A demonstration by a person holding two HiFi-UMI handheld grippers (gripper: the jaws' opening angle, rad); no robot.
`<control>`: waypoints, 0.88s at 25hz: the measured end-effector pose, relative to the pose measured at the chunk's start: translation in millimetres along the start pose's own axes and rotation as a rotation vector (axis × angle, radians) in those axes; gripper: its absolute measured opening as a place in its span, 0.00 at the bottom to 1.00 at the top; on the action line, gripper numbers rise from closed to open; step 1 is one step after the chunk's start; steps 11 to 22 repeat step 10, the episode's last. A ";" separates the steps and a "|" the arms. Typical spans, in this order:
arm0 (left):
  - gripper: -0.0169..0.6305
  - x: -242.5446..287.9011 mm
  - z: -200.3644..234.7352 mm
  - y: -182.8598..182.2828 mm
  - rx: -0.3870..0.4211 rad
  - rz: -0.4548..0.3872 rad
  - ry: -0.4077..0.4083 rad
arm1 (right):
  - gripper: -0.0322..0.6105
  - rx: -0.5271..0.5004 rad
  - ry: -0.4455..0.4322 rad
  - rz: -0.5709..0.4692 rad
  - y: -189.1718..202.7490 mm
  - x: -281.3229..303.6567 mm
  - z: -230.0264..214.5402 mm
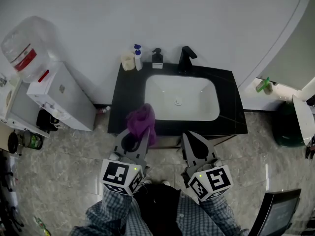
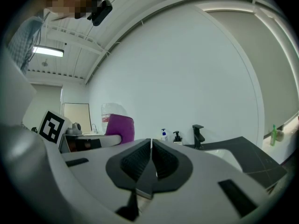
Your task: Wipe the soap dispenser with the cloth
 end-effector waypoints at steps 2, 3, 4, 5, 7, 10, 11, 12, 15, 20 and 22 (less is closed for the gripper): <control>0.12 0.9 -0.1 0.8 -0.001 0.003 0.002 | 0.09 -0.001 0.003 0.001 0.0 -0.3 -0.7; 0.12 1.4 -0.5 1.4 -0.001 0.005 0.004 | 0.09 -0.002 0.006 0.002 0.4 -1.1 -1.4; 0.12 1.9 -0.9 1.9 -0.001 0.006 0.005 | 0.09 -0.002 0.008 0.002 0.8 -1.9 -2.3; 0.12 2.1 -1.3 2.2 0.000 0.006 0.006 | 0.09 -0.001 0.010 0.002 1.0 -2.4 -2.9; 0.12 2.0 -1.6 2.4 -0.001 0.008 0.007 | 0.09 0.001 0.013 0.001 1.2 -3.0 -3.3; 0.12 2.0 -2.2 2.9 -0.002 0.011 0.011 | 0.09 0.005 0.017 -0.003 0.7 -3.7 -3.8; 0.12 2.0 -2.2 2.9 -0.002 0.011 0.011 | 0.09 0.005 0.017 -0.003 0.7 -3.7 -3.8; 0.12 2.0 -2.2 2.9 -0.002 0.011 0.011 | 0.09 0.005 0.017 -0.003 0.7 -3.7 -3.8; 0.12 2.0 -2.2 2.9 -0.002 0.011 0.011 | 0.09 0.005 0.017 -0.003 0.7 -3.7 -3.8; 0.12 2.0 -2.2 2.9 -0.002 0.011 0.011 | 0.09 0.005 0.017 -0.003 0.7 -3.7 -3.8; 0.12 2.0 -2.2 2.9 -0.002 0.011 0.011 | 0.09 0.005 0.017 -0.003 0.7 -3.7 -3.8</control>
Point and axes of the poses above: the fingertips, and each gripper's own axes: x forward along the fingers, z to its left, y out of its underside, the point moved 4 cm from there along -x, backward along the fingers, and after that the axes turned 4 degrees about -z, right-handed, at the moved point
